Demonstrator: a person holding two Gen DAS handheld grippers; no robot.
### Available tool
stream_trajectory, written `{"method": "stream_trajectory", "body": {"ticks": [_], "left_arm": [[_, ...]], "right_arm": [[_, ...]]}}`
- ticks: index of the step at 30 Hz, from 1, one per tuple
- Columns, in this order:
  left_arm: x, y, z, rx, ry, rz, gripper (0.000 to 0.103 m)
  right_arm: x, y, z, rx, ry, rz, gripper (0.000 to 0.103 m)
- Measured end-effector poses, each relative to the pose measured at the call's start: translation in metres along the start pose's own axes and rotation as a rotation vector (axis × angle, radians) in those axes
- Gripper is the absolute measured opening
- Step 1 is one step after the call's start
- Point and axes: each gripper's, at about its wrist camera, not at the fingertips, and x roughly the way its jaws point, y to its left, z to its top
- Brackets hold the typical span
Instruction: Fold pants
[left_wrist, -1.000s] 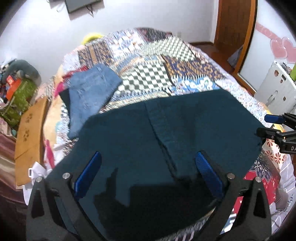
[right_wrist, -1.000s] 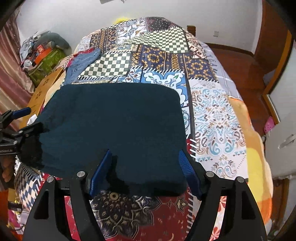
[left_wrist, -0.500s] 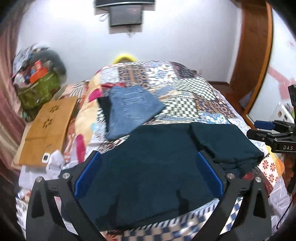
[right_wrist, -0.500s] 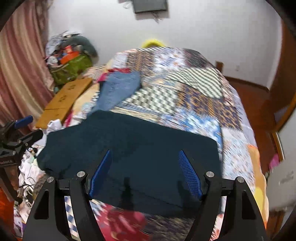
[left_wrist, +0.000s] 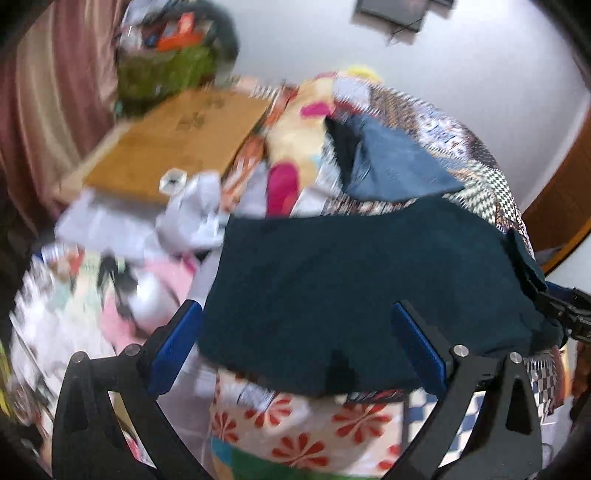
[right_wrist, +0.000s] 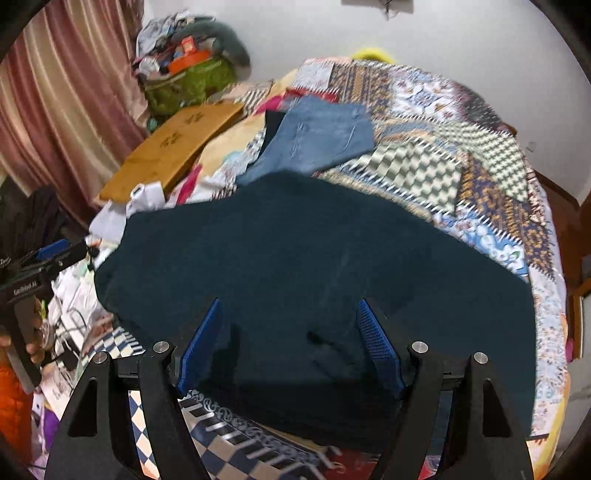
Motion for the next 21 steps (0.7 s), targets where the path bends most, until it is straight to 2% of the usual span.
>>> {"method": "stream_trajectory", "body": {"ticks": [4,8,10,14,21], "left_arm": [[0.019,0.031,-0.018,-0.126,0.108,-0.063,0.102],[0.035,0.042,-0.036,-0.215,0.190,-0.139,0.102],[0.042,0.042,-0.041,-0.244,0.228,-0.203,0.102],[0.060,0.040,-0.045,-0.346,0.294,-0.391,0.102],[0.095,0.035,-0.034,-0.416,0.351,-0.468,0.102]], "right_arm": [[0.009,0.007,-0.005,-0.038,0.023,-0.053,0.075],[0.013,0.018,-0.010,-0.109,0.029,-0.103,0.078],[0.014,0.021,-0.010,-0.126,0.030,-0.118,0.080],[0.015,0.019,-0.008,-0.108,0.031,-0.107,0.081],[0.016,0.018,-0.007,-0.094,0.027,-0.094,0.081]]}}
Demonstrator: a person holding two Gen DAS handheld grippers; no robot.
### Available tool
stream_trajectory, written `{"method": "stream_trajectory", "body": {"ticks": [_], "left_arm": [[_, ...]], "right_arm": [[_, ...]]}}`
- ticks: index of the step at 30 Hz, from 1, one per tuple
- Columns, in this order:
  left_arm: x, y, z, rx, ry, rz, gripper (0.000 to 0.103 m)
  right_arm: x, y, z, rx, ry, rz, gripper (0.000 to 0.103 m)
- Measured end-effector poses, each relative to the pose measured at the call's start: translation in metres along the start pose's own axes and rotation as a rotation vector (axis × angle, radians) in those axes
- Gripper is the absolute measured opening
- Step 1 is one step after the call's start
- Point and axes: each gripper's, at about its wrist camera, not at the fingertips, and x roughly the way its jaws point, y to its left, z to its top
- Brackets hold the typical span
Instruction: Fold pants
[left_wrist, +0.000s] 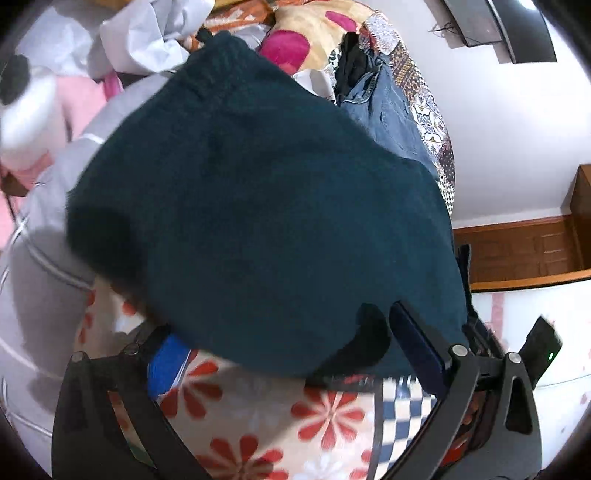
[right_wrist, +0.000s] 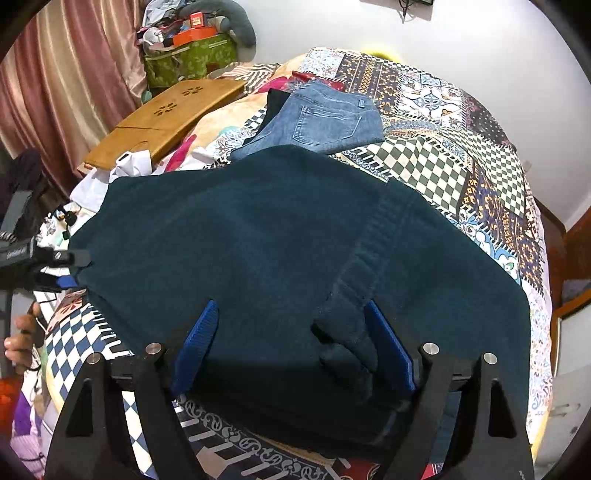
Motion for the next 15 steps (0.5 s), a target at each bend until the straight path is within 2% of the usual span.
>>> {"method": "stream_trajectory", "body": {"ticks": [2,3,4,6,8,11,15], "left_arm": [[0.006,0.001,0.009,-0.017,0.002,-0.006,0.098],[0.008,0.001,0.012,-0.021,-0.003,0.012,0.086],[0.009,0.000,0.016,-0.019,-0.012,0.058,0.078],[0.009,-0.004,0.020,-0.004,-0.038,0.132,0.052],[0.005,-0.008,0.023,0.009,-0.079,0.177,0.040],[-0.010,-0.019,0.021,0.053,-0.158,0.238,0.030],[-0.036,-0.050,0.019,0.176,-0.286,0.356,0.025]], "right_arm": [[0.000,0.000,0.000,-0.001,-0.001,0.001,0.081],[0.000,0.000,0.000,0.000,-0.002,0.003,0.081],[0.000,0.000,0.000,0.003,-0.002,0.005,0.081],[-0.001,-0.002,0.001,0.018,-0.004,0.014,0.081],[-0.006,-0.005,0.001,0.044,-0.011,0.035,0.080],[-0.020,-0.014,0.002,0.082,-0.037,0.082,0.078],[-0.044,-0.029,0.002,0.121,-0.095,0.099,0.078]]}}
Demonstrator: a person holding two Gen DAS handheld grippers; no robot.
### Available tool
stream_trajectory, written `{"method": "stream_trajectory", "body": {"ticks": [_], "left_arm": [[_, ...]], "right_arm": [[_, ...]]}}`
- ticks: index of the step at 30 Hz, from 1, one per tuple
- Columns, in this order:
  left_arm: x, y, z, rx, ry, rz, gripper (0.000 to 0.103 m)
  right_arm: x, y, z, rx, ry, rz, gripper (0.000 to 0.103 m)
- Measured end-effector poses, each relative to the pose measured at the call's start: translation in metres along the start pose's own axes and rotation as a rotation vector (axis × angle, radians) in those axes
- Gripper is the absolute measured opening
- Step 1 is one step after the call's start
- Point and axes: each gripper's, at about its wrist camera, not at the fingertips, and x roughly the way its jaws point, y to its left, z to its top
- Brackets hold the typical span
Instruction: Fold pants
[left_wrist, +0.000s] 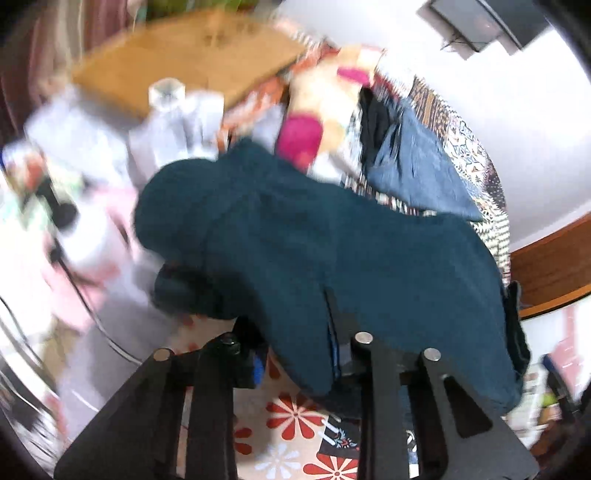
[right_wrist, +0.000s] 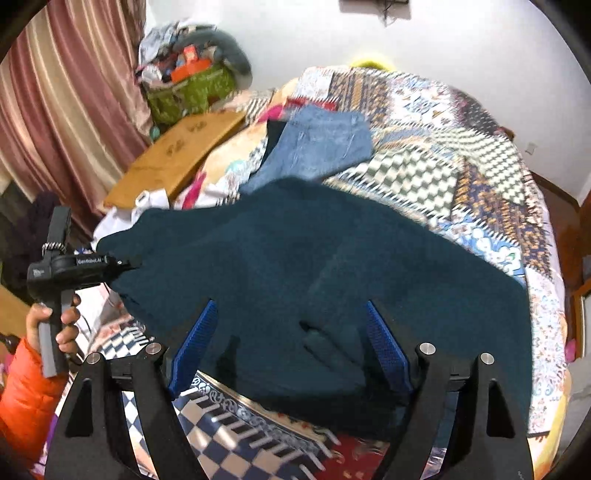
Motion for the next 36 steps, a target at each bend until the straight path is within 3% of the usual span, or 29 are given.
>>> {"method": "stream_trajectory", "body": {"ticks": [4,7,11,19,27,31,36], "left_arm": [[-0.044,-0.038,0.014,0.162,-0.172,0.127,0.022],[-0.079,-0.066,0.025,0.226,-0.282,0.170,0.022],[-0.122,-0.117,0.039,0.304,-0.417,0.140,0.022],[-0.158,-0.243,0.037,0.490,-0.536,0.012,0.020],[-0.131,-0.365,-0.003,0.676,-0.456,-0.152,0.019],[-0.090,-0.416,-0.034,0.764,-0.351,-0.206,0.018],[-0.032,-0.453,-0.082,0.877,-0.153,-0.240,0.018]], "right_arm": [[-0.022,-0.021,-0.001,0.044,-0.054,-0.025,0.078],[-0.034,-0.042,-0.007,0.092,-0.074,-0.059,0.078],[-0.043,-0.075,-0.023,0.172,-0.078,-0.104,0.078],[-0.064,-0.126,-0.060,0.297,-0.084,-0.123,0.078],[-0.080,-0.159,-0.086,0.353,-0.106,-0.129,0.078],[-0.088,-0.169,-0.097,0.376,-0.119,-0.122,0.078],[-0.093,-0.176,-0.111,0.407,-0.124,-0.119,0.078]]}}
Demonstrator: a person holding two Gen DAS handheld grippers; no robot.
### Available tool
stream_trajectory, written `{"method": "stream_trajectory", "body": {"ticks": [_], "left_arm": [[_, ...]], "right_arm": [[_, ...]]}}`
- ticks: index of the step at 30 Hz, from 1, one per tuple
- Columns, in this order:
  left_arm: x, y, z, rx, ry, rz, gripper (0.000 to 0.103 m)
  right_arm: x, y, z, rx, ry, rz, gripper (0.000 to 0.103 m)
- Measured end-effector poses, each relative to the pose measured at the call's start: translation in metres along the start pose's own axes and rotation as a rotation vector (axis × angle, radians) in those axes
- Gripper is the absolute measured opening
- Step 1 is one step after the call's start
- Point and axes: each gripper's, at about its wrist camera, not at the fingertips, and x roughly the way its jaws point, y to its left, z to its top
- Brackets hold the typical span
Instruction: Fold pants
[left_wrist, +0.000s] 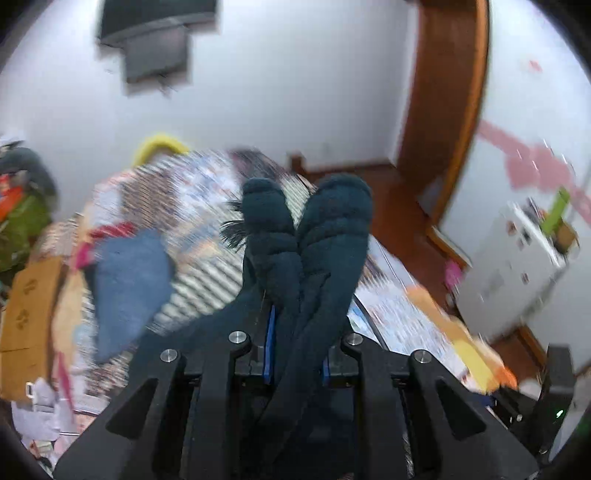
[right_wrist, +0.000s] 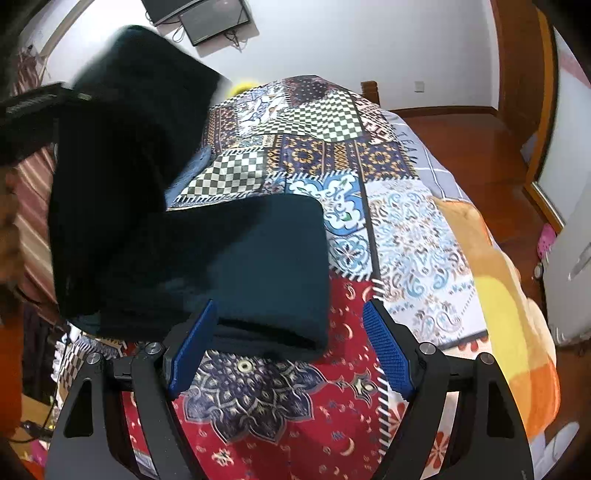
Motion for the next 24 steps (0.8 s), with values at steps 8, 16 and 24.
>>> {"method": "stream_trajectory", "body": {"ticks": [8,16,24], "left_arm": [[0.048,-0.042,-0.046,0.162,0.249,-0.072,0.021],[0.014,-0.043,-0.050,0.154,0.196,-0.139,0.075],[-0.001,0.034,-0.016,0.116,0.080,0.062,0.092]], "right_arm": [[0.000,-0.018,-0.012,0.031,0.027,-0.028,0.078],[0.005,-0.016,-0.019,0.020,0.048,-0.030,0.078],[0.012,0.001,-0.024,0.007,0.076,0.002,0.078]]}}
